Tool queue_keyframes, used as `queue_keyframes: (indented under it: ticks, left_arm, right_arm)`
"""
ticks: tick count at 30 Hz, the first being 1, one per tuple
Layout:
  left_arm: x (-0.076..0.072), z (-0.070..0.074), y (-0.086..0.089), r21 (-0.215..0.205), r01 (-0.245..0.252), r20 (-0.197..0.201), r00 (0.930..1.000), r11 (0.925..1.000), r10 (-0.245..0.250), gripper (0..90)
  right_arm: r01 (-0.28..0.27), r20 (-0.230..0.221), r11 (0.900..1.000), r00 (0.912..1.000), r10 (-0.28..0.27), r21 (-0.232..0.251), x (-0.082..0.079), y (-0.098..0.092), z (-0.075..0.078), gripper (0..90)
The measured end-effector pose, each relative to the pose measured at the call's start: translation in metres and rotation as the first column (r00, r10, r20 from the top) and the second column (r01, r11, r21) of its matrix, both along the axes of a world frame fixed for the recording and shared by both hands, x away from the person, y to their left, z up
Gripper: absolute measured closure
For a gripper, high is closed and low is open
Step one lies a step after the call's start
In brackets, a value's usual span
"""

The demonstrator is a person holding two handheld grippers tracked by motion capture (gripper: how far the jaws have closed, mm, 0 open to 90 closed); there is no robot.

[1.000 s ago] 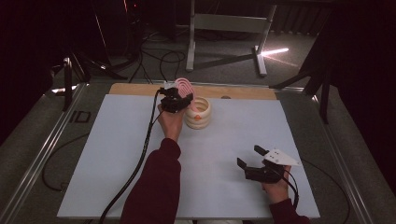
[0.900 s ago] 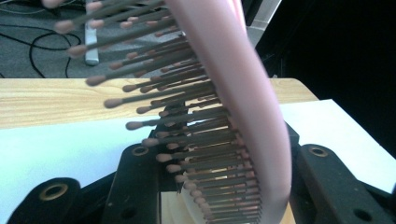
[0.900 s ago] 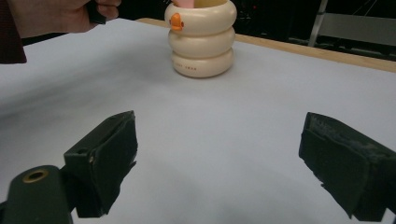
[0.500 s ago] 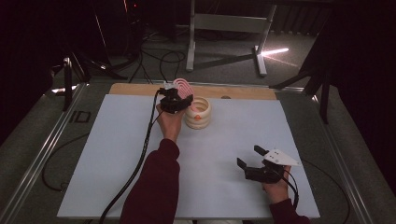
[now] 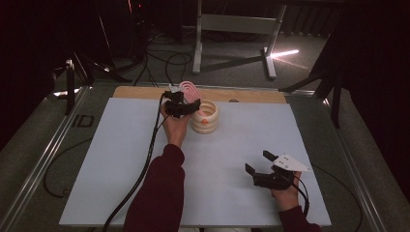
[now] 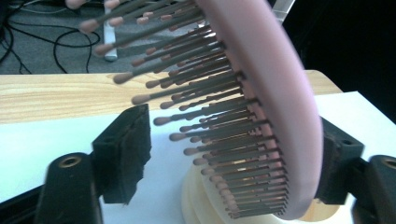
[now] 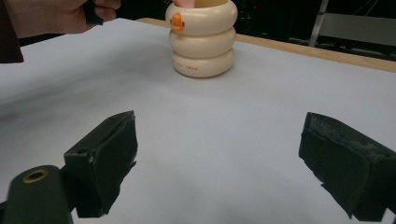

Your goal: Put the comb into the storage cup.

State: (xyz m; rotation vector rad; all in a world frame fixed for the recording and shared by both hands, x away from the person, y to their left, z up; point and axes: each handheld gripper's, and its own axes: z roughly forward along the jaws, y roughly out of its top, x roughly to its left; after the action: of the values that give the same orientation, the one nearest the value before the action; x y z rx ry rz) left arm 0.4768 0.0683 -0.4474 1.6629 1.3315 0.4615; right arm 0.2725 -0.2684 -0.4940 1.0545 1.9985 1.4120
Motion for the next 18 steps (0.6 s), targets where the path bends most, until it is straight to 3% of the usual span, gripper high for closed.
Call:
queue_keyframes:
  ticks: [3,18]
  left_arm:
    - [0.0003,-0.0002,-0.0003,0.01,0.005,0.0,1.0,0.9999,-0.005,16.5]
    - [-0.0004,0.0014,-0.0006,0.05,0.013,0.004,0.9999,0.9987,-0.014,1.6]
  right_arm:
    - [-0.001,-0.002,1.0,1.0,0.001,0.0,0.0,-0.0002,0.0001,11.6]
    - [-0.001,-0.004,1.0,1.0,0.001,-0.001,-0.0001,0.0007,-0.0003,11.6]
